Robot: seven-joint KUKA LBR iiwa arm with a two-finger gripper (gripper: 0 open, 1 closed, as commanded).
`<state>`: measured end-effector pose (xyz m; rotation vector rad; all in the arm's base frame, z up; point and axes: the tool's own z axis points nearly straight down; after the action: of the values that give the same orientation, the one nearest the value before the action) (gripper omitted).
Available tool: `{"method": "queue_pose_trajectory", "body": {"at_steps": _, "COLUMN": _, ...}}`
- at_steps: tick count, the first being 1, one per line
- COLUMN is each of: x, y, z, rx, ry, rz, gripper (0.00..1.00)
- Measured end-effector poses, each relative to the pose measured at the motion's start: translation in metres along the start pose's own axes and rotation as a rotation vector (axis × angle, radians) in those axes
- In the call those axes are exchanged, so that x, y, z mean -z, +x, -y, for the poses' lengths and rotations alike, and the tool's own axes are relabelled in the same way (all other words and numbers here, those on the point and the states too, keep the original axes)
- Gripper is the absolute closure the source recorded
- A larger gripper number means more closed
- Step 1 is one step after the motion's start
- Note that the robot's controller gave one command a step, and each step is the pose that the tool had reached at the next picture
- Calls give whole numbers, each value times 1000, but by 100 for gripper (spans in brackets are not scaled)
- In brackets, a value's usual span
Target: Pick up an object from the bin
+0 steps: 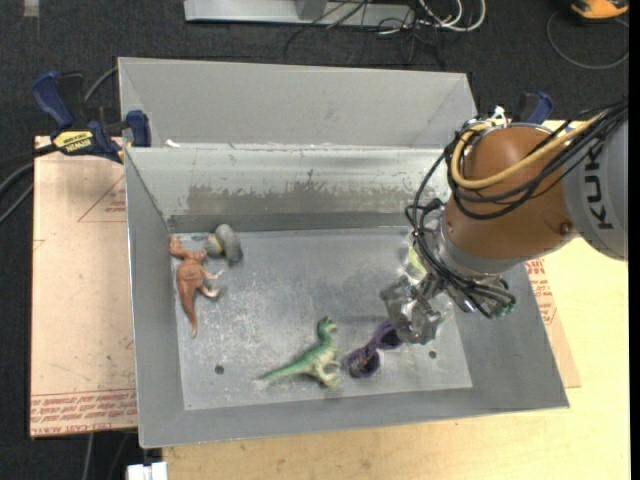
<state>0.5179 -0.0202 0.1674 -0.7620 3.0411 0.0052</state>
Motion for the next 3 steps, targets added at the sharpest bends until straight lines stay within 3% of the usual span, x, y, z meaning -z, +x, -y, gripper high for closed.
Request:
{"method": "queue_pose_trajectory", "body": {"at_steps": 1, "x": 65, "y": -9, "z": -1, "rx": -2, "ry": -3, "rz": -3, "gripper": 100}}
{"method": "queue_pose_trajectory", "body": {"at_steps": 2, "x": 32, "y": -2, "z": -1, "rx": -26, "ry": 3, "rz": 8, "gripper": 100}}
{"method": "queue_pose_trajectory", "body": {"at_steps": 3, "x": -20, "y": 11, "z": -6, "rx": 65, "ry": -6, "rz": -5, "gripper": 100}}
